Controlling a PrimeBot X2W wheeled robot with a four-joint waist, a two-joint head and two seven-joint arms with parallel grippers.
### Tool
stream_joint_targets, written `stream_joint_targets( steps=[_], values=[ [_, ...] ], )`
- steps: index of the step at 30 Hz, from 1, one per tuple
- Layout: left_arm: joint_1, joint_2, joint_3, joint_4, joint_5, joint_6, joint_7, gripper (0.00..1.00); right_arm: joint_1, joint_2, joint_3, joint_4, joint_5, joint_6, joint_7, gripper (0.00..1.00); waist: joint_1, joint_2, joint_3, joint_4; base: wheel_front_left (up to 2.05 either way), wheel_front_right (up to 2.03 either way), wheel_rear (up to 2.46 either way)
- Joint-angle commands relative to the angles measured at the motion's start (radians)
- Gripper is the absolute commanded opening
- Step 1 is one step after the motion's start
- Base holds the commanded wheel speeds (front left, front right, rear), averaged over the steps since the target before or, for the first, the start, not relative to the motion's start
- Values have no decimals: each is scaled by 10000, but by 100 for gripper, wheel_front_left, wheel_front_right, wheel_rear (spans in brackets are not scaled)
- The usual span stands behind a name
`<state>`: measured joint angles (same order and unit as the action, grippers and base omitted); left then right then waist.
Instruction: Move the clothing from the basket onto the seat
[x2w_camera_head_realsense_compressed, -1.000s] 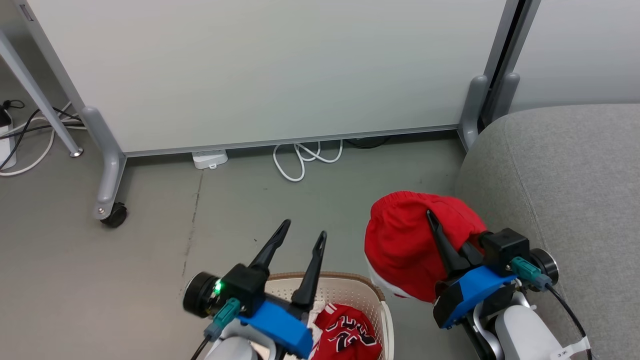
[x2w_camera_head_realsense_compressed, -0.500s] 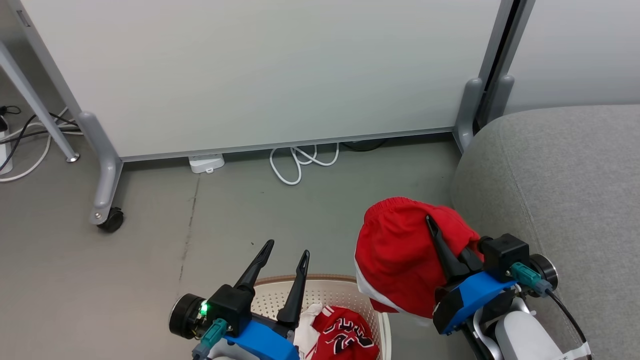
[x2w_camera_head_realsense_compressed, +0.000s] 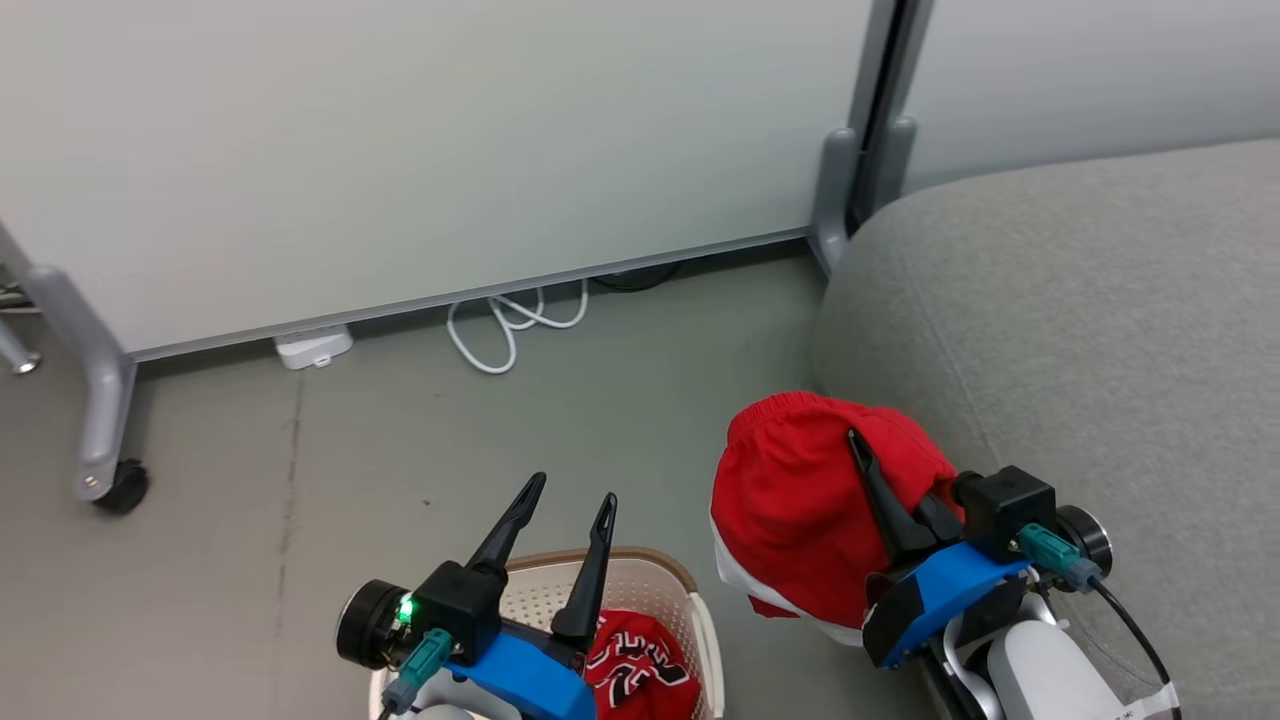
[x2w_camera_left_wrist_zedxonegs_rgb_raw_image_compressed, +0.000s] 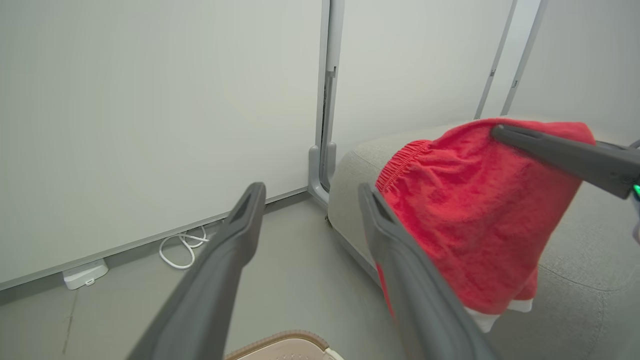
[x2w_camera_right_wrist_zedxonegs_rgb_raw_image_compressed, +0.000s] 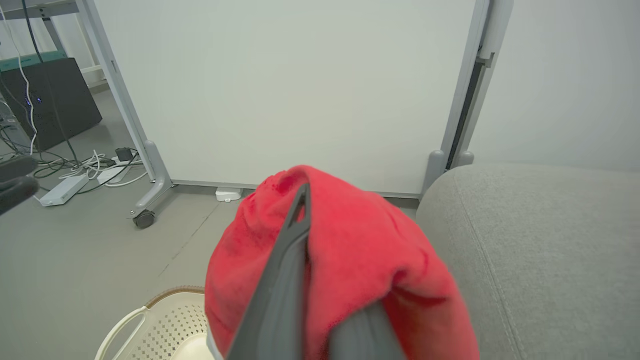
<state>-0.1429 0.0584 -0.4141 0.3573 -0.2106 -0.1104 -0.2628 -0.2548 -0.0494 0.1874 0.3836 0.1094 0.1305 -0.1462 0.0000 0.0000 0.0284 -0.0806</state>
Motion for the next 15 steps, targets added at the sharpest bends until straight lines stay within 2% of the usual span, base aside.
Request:
stream_joint_targets(
  steps=[1,15],
  values=[
    [-134,-12,41,6,73,-62,-30,100,-60,-19,-1,-40,25,5,-19,0,0,0,97,-464,0,0,0],
    [-369,-65,-6,170,155,-172,-30,100,-225,-16,62,35,173,5,-182,0,0,0,438,-2305,0,0,0]
  ],
)
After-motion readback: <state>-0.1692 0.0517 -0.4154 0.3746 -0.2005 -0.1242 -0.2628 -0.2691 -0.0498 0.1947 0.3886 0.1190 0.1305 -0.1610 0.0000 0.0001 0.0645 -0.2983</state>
